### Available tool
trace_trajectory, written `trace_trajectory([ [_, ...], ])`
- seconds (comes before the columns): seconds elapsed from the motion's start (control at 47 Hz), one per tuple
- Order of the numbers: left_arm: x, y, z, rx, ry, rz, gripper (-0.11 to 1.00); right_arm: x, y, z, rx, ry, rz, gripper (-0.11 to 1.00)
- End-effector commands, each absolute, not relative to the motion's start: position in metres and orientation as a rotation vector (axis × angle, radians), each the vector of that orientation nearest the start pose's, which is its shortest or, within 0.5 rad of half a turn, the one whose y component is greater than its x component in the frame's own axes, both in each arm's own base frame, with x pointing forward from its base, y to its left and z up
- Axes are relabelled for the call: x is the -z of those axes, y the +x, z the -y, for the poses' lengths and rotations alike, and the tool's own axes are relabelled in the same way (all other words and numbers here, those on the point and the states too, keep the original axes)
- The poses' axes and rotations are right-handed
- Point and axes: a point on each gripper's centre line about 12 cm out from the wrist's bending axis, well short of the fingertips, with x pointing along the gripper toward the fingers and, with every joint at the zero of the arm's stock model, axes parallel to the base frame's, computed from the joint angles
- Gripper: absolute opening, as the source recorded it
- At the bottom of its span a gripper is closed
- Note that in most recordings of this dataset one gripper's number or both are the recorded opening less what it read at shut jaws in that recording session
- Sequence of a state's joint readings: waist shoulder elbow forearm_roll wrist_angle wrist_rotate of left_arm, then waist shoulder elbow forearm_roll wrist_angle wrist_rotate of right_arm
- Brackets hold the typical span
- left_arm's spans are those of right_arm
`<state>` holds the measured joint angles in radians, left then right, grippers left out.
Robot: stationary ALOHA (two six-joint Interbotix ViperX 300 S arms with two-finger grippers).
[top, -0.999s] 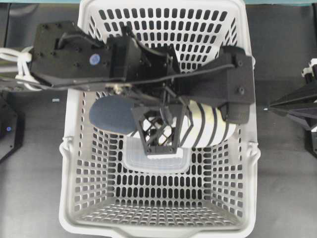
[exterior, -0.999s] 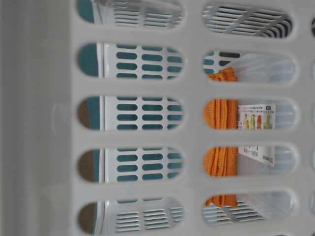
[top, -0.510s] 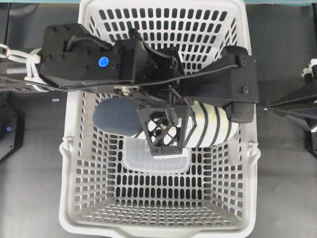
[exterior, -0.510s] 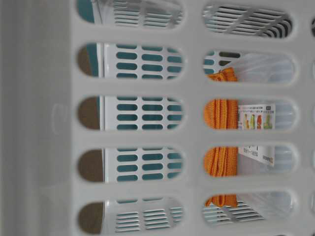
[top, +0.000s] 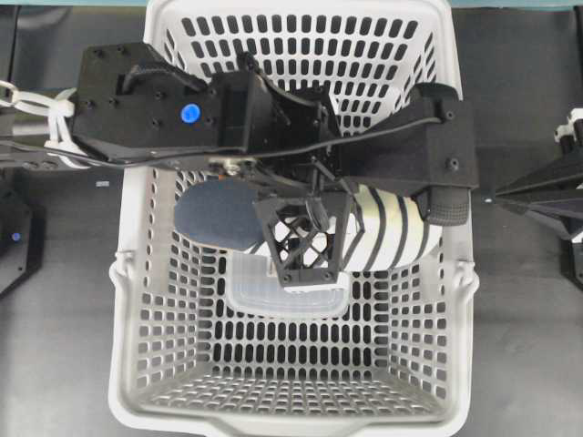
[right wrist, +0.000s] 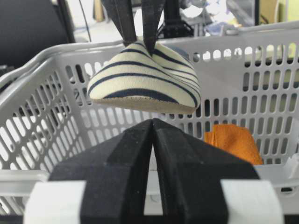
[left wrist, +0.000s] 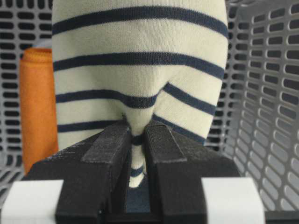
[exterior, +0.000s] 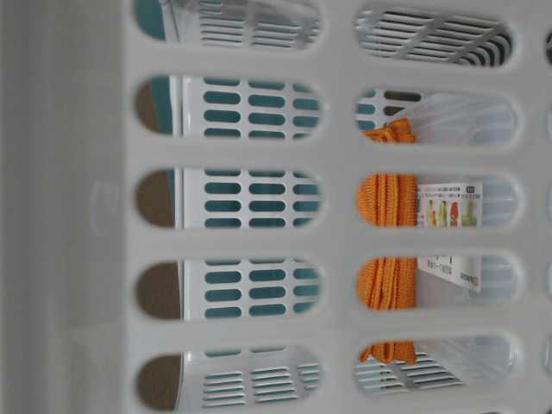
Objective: Pick up the slipper from the shopping basket with the left arm.
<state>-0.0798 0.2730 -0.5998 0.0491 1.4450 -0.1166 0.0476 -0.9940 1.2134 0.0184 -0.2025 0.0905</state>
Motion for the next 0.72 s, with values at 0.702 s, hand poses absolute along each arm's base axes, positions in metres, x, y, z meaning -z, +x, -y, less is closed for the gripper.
trace_trajectory([
  [0.702,-0.4028,0.471,0.033,-0.034,-0.031,-1.077,0.07,-0.2756,0.1929,-0.0092,-0.046,0.113,-0.012,0.0],
])
